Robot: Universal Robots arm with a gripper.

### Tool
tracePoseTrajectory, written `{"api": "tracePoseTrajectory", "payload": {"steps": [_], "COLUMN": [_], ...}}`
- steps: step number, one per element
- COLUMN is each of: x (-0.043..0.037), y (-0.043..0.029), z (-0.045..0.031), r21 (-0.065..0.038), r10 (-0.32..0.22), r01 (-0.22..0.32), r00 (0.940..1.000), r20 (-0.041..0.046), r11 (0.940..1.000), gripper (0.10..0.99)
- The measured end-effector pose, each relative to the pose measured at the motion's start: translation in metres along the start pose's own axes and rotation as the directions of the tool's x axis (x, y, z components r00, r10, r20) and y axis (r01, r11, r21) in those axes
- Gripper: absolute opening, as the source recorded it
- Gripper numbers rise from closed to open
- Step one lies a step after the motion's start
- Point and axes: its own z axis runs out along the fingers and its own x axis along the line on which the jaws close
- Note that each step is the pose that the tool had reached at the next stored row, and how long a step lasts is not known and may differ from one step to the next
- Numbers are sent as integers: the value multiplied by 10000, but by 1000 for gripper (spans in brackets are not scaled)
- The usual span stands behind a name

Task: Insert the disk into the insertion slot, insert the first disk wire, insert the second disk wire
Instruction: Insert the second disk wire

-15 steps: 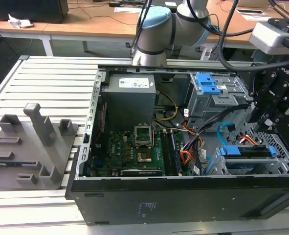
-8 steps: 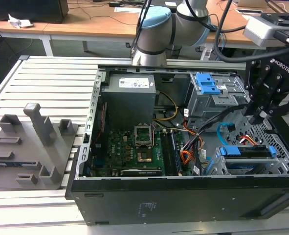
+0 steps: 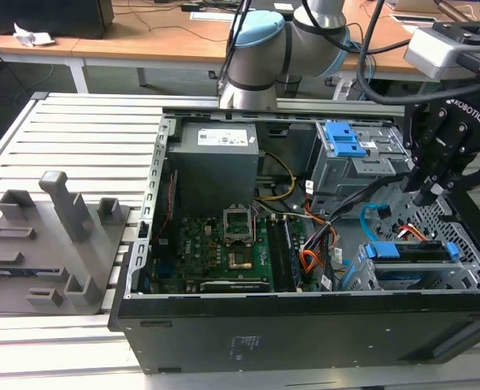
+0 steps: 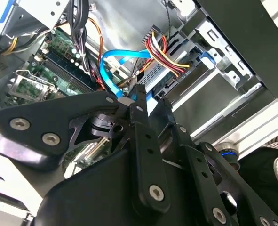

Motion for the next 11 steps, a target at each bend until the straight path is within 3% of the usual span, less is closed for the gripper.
{"api": "tracePoseTrajectory", "payload": {"steps": [1, 7, 11], "x": [-1, -21, -105], "y": [0, 72, 84], "z": [0, 13, 35], "r21": [14, 17, 19], "r10": [-343, -347, -382], "r01": [343, 348, 382], "r00": [9994, 9994, 9993], "r20": [-13, -7, -8], "r11": [9994, 9994, 9993], "gripper": [302, 302, 302]}}
